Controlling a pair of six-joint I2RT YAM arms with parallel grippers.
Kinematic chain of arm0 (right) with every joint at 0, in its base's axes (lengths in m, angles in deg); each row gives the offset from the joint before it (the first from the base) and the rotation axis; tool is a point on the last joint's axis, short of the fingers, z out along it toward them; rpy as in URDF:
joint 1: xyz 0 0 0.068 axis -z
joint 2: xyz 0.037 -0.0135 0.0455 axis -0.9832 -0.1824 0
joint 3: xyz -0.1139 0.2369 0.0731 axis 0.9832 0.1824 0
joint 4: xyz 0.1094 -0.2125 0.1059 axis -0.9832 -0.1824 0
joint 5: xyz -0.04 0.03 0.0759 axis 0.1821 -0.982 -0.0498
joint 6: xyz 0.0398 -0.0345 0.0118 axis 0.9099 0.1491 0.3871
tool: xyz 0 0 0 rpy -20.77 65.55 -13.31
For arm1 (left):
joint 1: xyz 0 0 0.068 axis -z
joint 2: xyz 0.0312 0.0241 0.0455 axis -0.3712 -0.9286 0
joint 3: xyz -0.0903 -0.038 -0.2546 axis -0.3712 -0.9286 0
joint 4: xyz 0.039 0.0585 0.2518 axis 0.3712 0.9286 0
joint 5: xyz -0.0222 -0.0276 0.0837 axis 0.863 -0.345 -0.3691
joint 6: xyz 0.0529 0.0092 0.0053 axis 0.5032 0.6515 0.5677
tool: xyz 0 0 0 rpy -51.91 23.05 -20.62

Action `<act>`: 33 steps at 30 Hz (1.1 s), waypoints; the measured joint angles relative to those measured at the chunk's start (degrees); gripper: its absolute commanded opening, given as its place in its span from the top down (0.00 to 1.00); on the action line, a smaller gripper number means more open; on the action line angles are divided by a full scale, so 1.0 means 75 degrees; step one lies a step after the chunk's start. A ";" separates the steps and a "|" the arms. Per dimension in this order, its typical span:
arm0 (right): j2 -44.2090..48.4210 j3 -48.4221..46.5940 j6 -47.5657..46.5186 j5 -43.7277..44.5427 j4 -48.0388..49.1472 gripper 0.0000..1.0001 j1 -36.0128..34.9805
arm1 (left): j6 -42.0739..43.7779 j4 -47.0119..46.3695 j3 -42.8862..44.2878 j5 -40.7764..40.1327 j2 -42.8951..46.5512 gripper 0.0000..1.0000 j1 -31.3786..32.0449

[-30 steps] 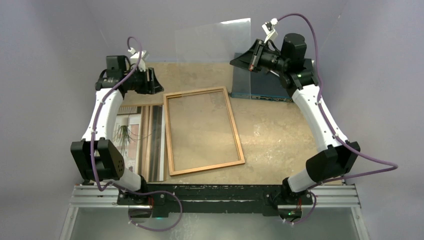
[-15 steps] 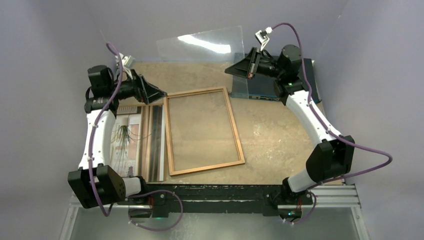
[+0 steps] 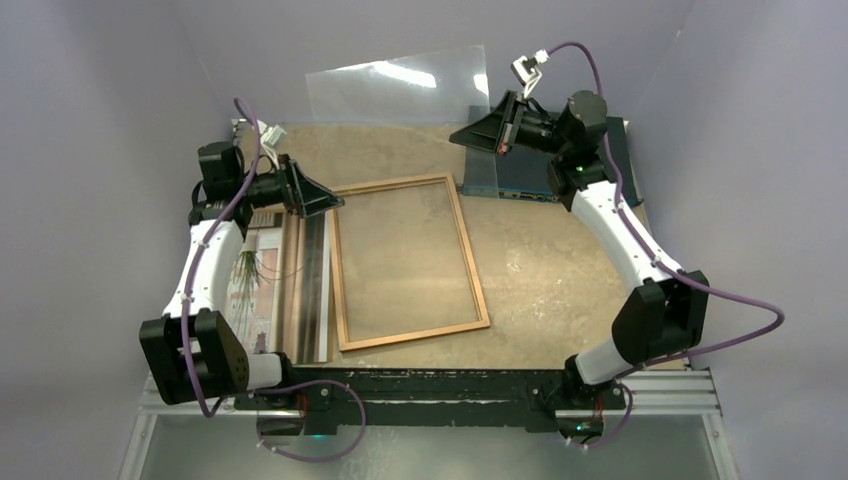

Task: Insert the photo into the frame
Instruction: Place the photo frame item in the photo frame.

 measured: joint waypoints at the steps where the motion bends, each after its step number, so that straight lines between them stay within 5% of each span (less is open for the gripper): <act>1: 0.0000 0.0012 0.0026 0.0000 0.0047 1.00 0.0000 | -0.0020 0.0000 -0.0003 0.0064 -0.0076 0.17 0.0029; 10: -0.0076 0.0227 0.0373 -0.0006 0.0609 1.00 -0.0003 | 0.0137 0.0070 -0.0009 0.0717 0.0015 0.28 0.0128; 16: -0.0254 0.0460 0.0600 -0.0029 0.0979 1.00 -0.0009 | 0.1195 0.1335 0.0472 0.1000 0.0070 0.57 0.0294; 21: -0.0373 0.0504 0.0606 -0.0044 0.1032 1.00 -0.0006 | 0.3177 0.3506 0.1524 0.1145 -0.0122 0.66 0.0297; 26: -0.0382 0.0513 0.0612 -0.0210 0.1137 0.99 -0.0006 | 0.4167 0.4587 0.1824 0.1207 -0.0294 0.99 0.0297; 33: -0.0382 0.0513 0.0597 -0.0350 0.1192 0.85 -0.0009 | 0.4689 0.5316 0.1891 0.1215 -0.0577 1.00 0.0291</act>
